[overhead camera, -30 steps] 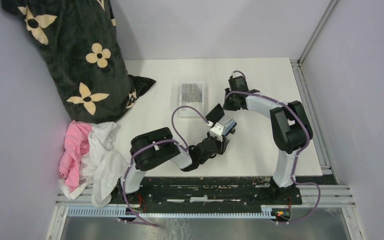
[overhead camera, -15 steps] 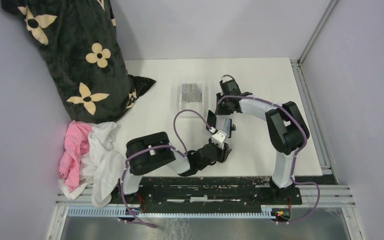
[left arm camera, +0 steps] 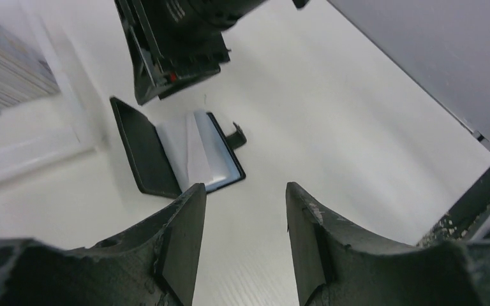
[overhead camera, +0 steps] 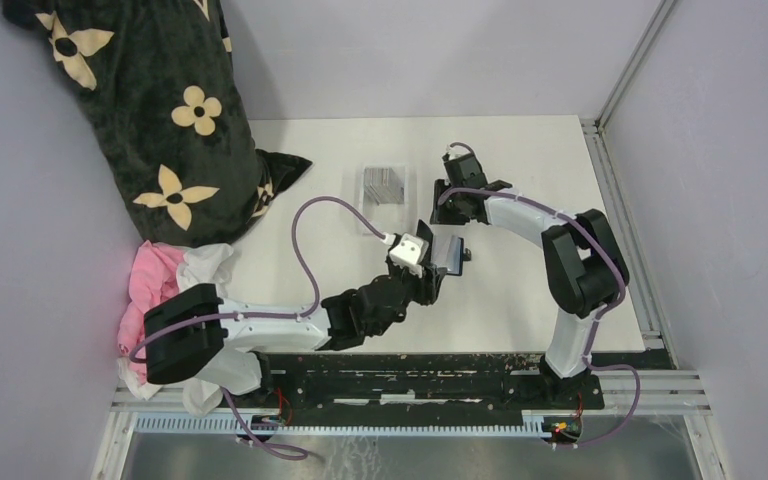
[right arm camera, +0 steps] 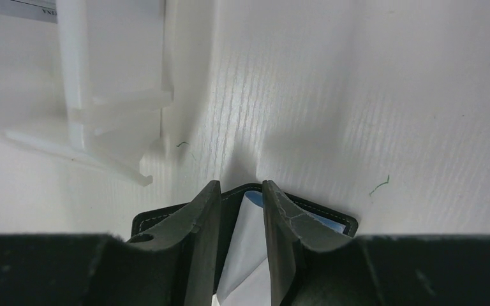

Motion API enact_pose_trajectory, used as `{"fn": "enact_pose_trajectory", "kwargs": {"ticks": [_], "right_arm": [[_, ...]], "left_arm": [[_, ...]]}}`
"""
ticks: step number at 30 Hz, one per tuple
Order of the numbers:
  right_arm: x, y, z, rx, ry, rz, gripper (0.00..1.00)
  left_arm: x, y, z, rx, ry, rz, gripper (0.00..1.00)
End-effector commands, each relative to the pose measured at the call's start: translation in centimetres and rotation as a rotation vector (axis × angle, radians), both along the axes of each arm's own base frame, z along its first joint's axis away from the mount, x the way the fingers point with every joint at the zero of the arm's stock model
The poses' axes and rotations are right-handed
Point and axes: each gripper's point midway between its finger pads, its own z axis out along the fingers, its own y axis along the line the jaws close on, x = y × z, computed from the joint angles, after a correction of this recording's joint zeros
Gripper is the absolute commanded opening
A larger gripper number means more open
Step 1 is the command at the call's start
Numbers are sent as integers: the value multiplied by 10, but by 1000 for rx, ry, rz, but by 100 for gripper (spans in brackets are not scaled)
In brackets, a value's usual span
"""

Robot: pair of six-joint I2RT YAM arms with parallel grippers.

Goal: Put the credit cards into the card holder
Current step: Adjust the card holder at the center of the board, then pick up the credit card from the storage box.

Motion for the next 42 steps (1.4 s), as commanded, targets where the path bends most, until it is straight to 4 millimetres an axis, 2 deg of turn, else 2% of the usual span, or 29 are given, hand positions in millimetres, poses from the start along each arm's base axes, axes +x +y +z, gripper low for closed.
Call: {"fn": "enact_pose_trajectory", "kwargs": {"ticks": [1, 4, 7, 9, 14, 16, 18, 21, 25, 31, 36, 42], "right_arm": [[17, 2, 51, 27, -125, -25, 37], [23, 1, 66, 31, -158, -37, 37], [30, 4, 92, 42, -195, -39, 37], [36, 7, 109, 49, -220, -36, 38], [57, 26, 140, 75, -254, -4, 40], [67, 41, 154, 92, -272, 17, 41], [74, 55, 156, 100, -272, 34, 42], [84, 74, 147, 109, -248, 45, 43], [92, 97, 136, 128, -222, 62, 45], [101, 122, 124, 121, -206, 76, 46], [104, 127, 108, 81, -183, 62, 46], [106, 125, 89, 43, -161, 41, 46]], "left_arm": [[25, 8, 20, 114, -88, 77, 57], [41, 11, 15, 116, -82, 94, 55], [62, 26, 2, 87, -35, 139, 54], [74, 47, -1, 36, -3, 212, 52], [106, 122, 10, -136, 21, 467, 52], [117, 140, 19, -155, 6, 530, 52], [128, 153, 23, -163, 2, 573, 52], [144, 167, 23, -189, 8, 618, 53], [171, 176, 13, -234, 50, 634, 54], [204, 178, -5, -304, 100, 596, 55], [221, 181, -19, -366, 133, 579, 56], [236, 177, -36, -411, 160, 548, 56]]}}
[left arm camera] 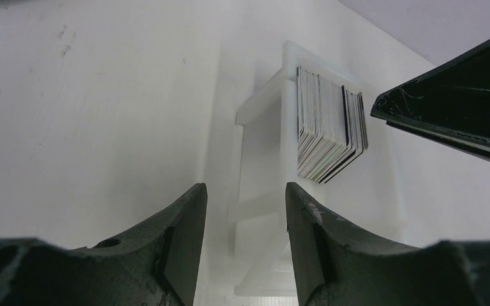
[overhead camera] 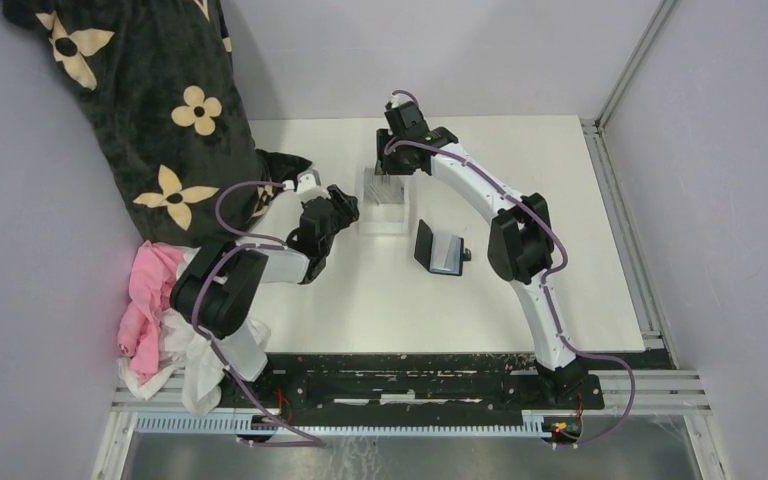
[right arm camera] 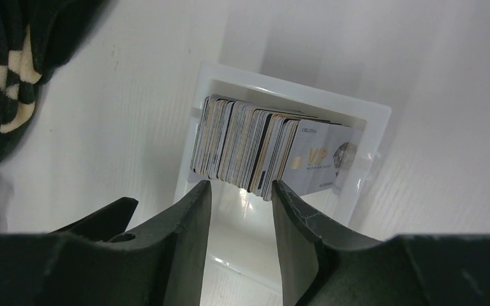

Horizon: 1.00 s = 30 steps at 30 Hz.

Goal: Put the credit cards into the card holder
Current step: Pick up the credit card from the storage box.

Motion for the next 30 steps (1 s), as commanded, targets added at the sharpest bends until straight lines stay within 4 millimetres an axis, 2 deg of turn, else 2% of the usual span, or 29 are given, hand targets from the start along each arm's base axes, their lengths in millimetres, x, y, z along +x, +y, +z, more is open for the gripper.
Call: {"fn": "enact_pose_trajectory", "kwargs": {"ticks": [1, 11, 20, 24, 30], "right_arm": [[10, -3, 5, -15, -30, -40, 46], [13, -13, -9, -61, -27, -59, 47], [23, -22, -28, -59, -1, -60, 47], [31, -27, -35, -36, 18, -43, 47], [30, -22, -42, 10, 56, 6, 47]], "left_arm": [[20, -17, 26, -143, -94, -40, 56], [17, -34, 3, -209, -77, -121, 56], [2, -31, -14, -228, -55, -126, 54], [1, -31, -16, -228, -53, -127, 54], [2, -32, -16, -227, -56, -134, 54]]}}
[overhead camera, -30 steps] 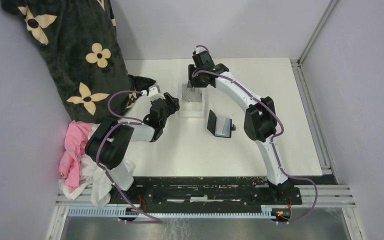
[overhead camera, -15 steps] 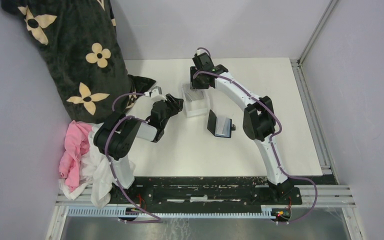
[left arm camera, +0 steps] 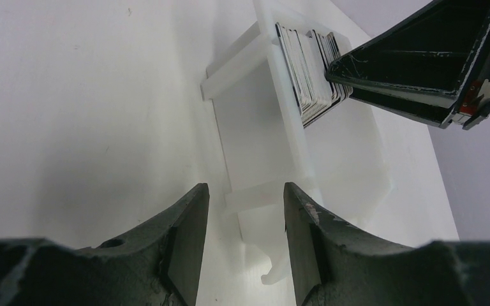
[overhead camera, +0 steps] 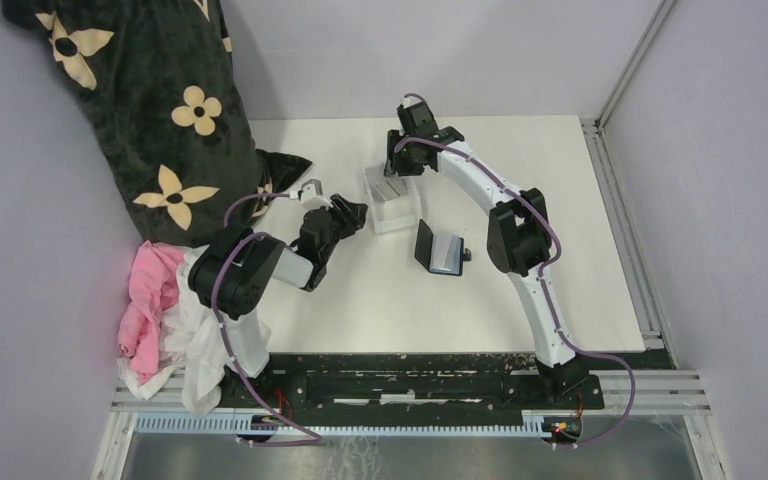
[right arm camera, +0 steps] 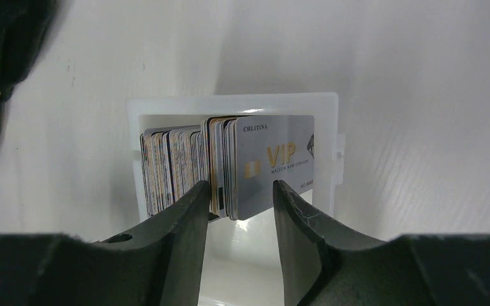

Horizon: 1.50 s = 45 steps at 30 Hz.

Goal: Put the credit cards into the card holder
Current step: Pick up the credit card from the storage box.

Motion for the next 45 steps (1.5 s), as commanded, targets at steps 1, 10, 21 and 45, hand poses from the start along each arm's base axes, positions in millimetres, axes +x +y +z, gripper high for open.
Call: {"fn": "enact_pose_trajectory", "kwargs": {"ticks": [1, 10, 21, 45], "right_arm": [[4, 3, -7, 28, 17, 42, 47], [-9, 16, -1, 149, 51, 72, 36], [-15, 17, 29, 156, 3, 83, 21], [-21, 17, 60, 140, -68, 84, 9]], "left_arm": [[4, -6, 13, -49, -48, -12, 54], [3, -12, 18, -60, -51, -42, 52], [1, -18, 21, -65, -50, -59, 51], [1, -19, 21, -64, -51, -63, 51]]}}
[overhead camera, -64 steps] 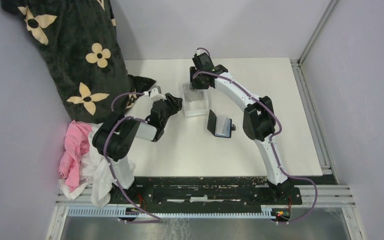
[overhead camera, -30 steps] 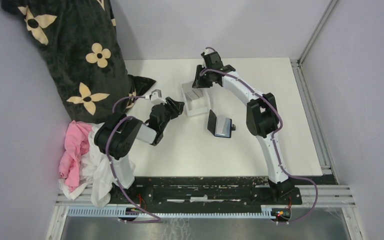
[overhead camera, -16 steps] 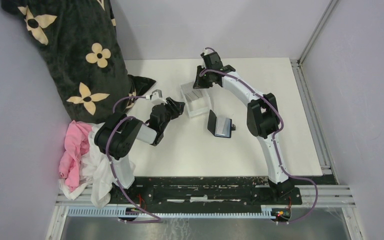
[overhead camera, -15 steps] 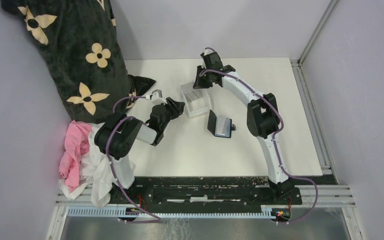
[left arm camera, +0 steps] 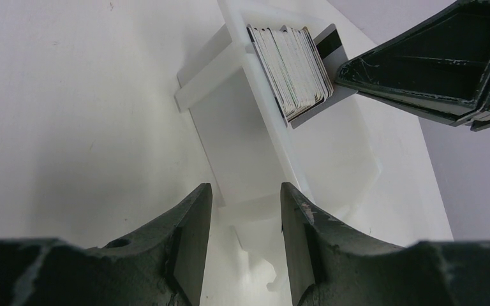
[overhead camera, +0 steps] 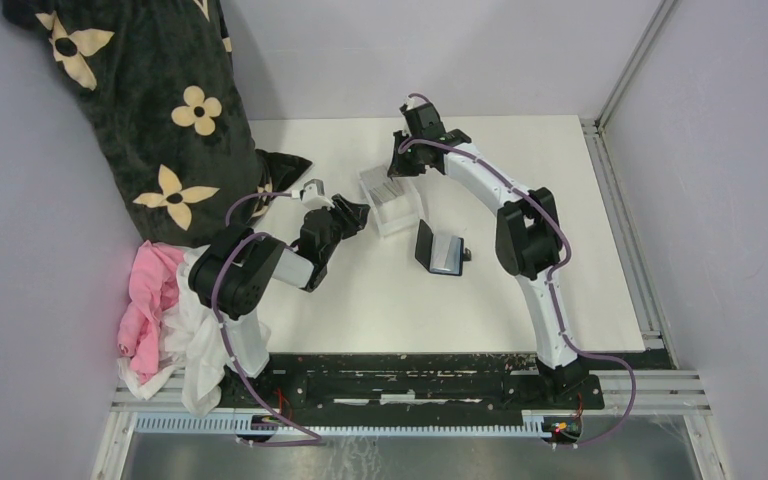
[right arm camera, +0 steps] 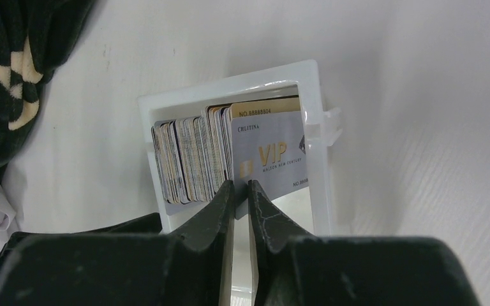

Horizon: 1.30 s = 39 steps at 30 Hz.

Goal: Put the credit cards into the card holder
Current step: Pick up the credit card from the storage box.

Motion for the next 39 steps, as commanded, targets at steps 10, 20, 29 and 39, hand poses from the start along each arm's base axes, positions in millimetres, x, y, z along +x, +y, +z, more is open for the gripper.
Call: {"fn": "enact_pose_trajectory", "kwargs": {"ticks": [10, 20, 29, 39], "right_arm": [[-7, -6, 47, -69, -116, -4, 4], [-8, -31, 52, -264, -216, -35, 1], [-45, -52, 101, -222, -307, -26, 1], [-154, -91, 122, -85, -275, 61, 1]], "left_arm": [[1, -7, 19, -47, -46, -13, 51], [-8, 3, 30, -10, -68, 16, 52], [-34, 8, 64, 66, -120, 37, 54], [-84, -32, 115, 92, -279, -238, 58]]}}
